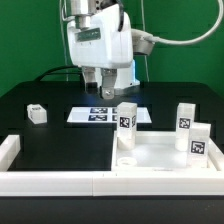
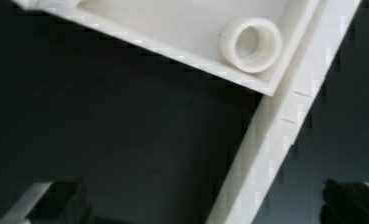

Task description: Assemble square table

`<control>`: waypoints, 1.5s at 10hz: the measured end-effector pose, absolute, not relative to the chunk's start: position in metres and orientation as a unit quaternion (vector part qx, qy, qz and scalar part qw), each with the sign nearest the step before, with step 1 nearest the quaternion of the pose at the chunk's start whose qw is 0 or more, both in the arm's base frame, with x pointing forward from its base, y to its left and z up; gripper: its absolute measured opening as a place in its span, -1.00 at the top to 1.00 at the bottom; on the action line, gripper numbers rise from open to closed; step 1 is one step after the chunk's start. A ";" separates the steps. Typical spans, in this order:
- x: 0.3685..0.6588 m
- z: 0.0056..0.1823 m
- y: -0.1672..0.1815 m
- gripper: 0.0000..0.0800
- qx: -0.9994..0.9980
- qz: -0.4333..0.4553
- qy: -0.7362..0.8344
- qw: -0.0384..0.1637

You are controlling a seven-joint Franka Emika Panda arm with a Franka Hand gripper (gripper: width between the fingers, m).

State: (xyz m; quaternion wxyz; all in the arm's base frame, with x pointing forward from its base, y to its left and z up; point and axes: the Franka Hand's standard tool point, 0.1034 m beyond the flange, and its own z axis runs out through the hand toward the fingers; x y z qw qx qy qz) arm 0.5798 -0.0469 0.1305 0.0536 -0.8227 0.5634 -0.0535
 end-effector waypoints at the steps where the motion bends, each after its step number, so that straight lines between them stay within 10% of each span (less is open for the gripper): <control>1: 0.580 0.130 -0.047 -0.62 -0.834 -0.055 0.547 0.052; 9: 0.475 0.090 -0.123 -0.62 -0.984 -0.023 0.175 0.025; 15: 0.467 0.084 -0.126 -0.62 -0.999 -0.032 0.007 -0.001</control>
Offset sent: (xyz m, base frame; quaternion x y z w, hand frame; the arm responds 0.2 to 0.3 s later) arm -0.0562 -0.0228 -0.0352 -0.0185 -0.0635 -0.2541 0.9649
